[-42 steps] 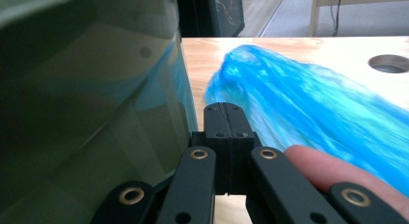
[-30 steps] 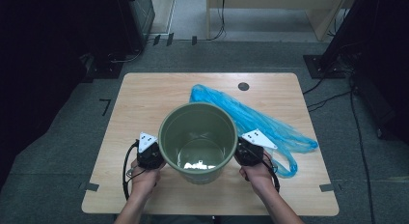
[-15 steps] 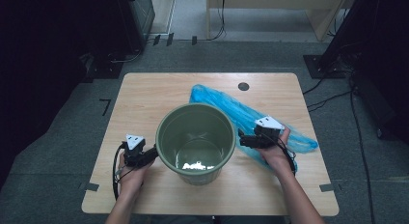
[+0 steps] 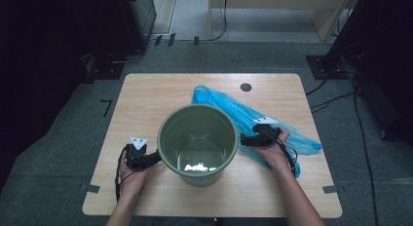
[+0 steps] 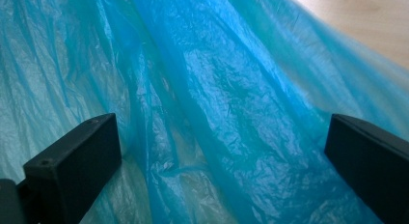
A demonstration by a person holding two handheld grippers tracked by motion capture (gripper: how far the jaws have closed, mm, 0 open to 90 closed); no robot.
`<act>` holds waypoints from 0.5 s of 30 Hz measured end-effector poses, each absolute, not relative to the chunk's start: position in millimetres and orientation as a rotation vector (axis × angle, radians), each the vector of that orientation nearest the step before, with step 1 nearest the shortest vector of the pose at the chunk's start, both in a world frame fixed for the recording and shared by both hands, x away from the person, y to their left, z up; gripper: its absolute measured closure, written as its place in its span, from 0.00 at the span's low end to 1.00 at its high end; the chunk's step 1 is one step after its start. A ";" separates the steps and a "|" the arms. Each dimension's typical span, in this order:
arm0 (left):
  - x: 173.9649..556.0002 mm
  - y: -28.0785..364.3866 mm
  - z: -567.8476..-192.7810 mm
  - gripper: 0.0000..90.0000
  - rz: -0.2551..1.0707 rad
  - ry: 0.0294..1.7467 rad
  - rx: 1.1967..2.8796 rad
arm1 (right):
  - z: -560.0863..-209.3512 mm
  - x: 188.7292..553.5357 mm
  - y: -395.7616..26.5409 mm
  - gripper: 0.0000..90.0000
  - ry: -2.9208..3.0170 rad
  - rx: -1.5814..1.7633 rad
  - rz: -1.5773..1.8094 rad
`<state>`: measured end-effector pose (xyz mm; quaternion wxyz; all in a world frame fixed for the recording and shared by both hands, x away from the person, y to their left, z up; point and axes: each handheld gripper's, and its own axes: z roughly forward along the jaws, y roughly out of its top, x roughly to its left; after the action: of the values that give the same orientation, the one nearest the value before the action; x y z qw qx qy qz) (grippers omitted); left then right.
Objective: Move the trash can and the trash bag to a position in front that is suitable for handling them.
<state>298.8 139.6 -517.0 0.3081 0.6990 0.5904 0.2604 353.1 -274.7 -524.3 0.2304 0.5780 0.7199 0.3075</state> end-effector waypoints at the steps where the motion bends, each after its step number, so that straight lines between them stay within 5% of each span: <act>1: 298.6 139.7 -517.2 0.27 0.690 1.559 1.848 | -524.6 351.8 -274.9 0.00 1.982 1.588 0.849; 4: 298.2 139.3 -517.7 0.27 0.695 1.559 1.841 | -523.6 345.4 -277.2 0.16 1.966 1.572 0.873; 10: 298.1 139.2 -517.9 0.27 0.698 1.561 1.838 | -521.5 332.0 -279.1 0.93 1.830 1.602 0.875; 11: 298.1 139.1 -517.9 0.27 0.698 1.561 1.838 | -521.4 331.2 -279.6 1.00 1.821 1.610 0.870; 15: 298.2 139.1 -517.8 0.27 0.698 1.562 1.838 | -519.2 327.6 -282.8 1.00 1.752 1.601 0.974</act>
<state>298.2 139.1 -517.8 0.3101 0.6959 0.5912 0.2644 327.6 -282.8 -519.2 0.2841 0.5984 0.6547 0.3641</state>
